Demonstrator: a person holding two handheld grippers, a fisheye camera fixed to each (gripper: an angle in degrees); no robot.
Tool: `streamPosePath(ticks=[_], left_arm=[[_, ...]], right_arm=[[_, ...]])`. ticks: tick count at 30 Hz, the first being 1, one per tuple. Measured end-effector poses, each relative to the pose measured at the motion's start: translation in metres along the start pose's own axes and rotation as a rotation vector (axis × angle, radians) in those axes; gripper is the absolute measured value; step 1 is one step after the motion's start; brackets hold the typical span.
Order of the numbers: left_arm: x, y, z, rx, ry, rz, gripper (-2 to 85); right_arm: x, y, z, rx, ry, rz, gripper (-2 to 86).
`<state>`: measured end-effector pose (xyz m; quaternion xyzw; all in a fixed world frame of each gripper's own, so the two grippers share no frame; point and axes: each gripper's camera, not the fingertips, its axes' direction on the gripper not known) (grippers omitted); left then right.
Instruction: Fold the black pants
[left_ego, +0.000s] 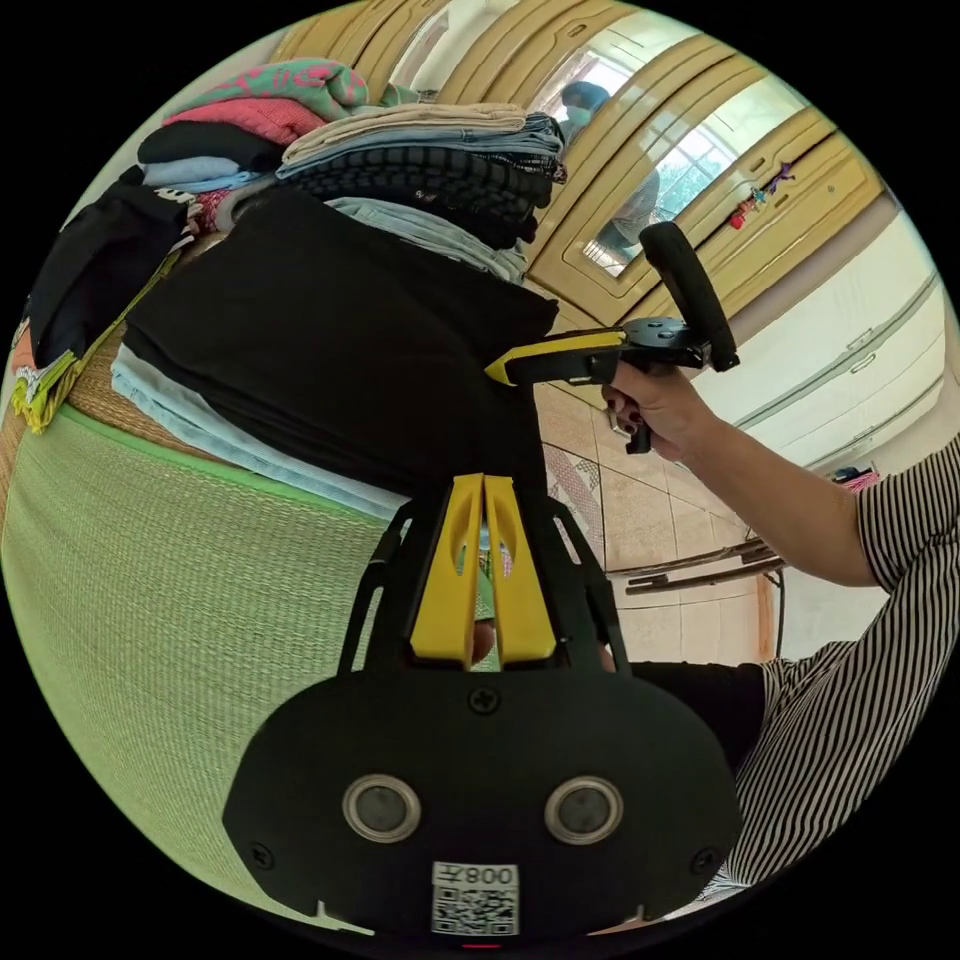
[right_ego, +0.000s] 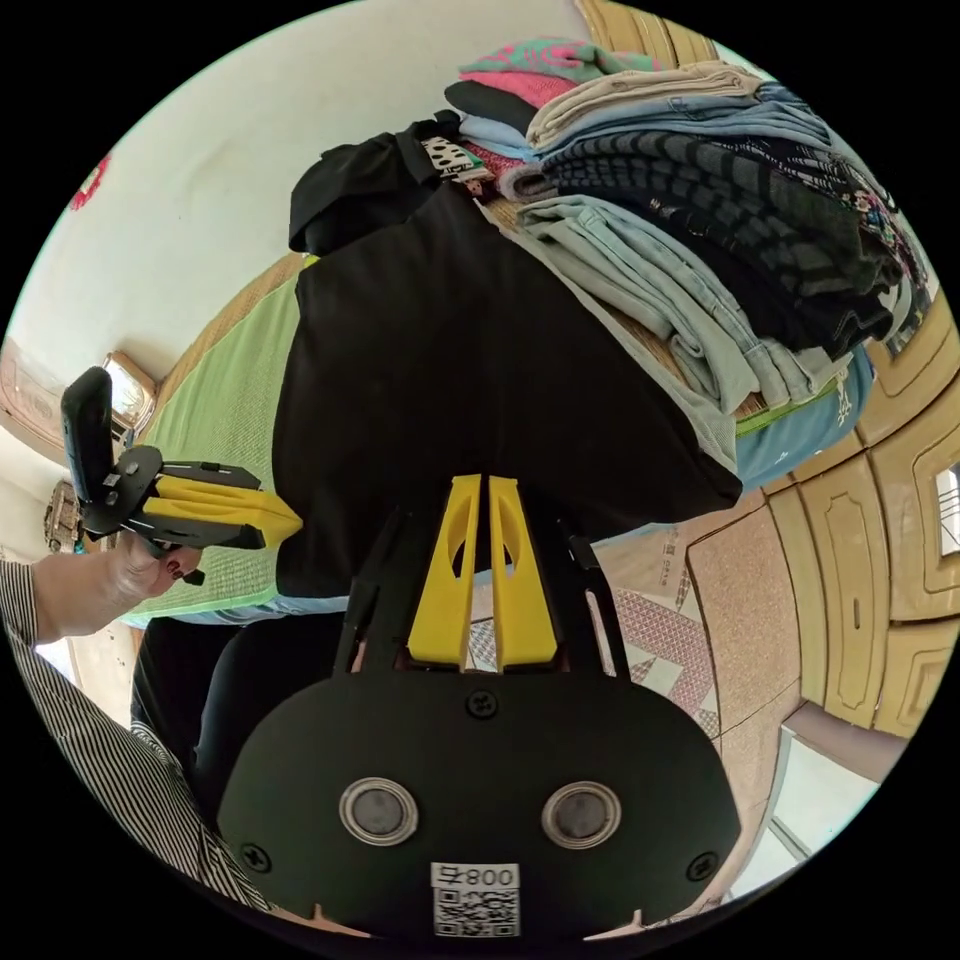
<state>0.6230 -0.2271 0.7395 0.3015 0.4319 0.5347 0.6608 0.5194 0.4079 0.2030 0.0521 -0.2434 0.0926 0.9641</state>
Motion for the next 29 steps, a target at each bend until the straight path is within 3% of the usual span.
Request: streamPosePath(ticks=[4, 7, 13, 18, 21, 29], left_arm=[[0.015, -0.009, -0.007, -0.049, -0.074, -0.005, 0.1], [0.01, -0.015, -0.011, -0.044, 0.007, -0.073, 0.1], [0.033, -0.019, -0.06, 0.071, 0.038, -0.102, 0.2], [0.051, -0.018, -0.093, 0.111, 0.075, -0.122, 0.3], [0.062, -0.02, -0.11, 0.121, 0.07, -0.148, 0.4], [0.09, -0.052, -0.143, 0.131, 0.08, -0.198, 0.3]], right_arm=[[-0.006, 0.014, 0.007, 0.008, -0.016, 0.011, 2.2], [-0.01, 0.023, 0.007, 0.028, -0.055, 0.038, 3.2], [-0.016, 0.032, -0.057, 0.285, 0.009, 0.07, 8.6], [-0.006, -0.006, -0.124, 0.49, 0.2, 0.081, 11.2], [-0.008, -0.034, -0.131, 0.486, 0.302, 0.076, 12.2], [0.006, -0.065, -0.113, 0.429, 0.309, 0.213, 11.5]])
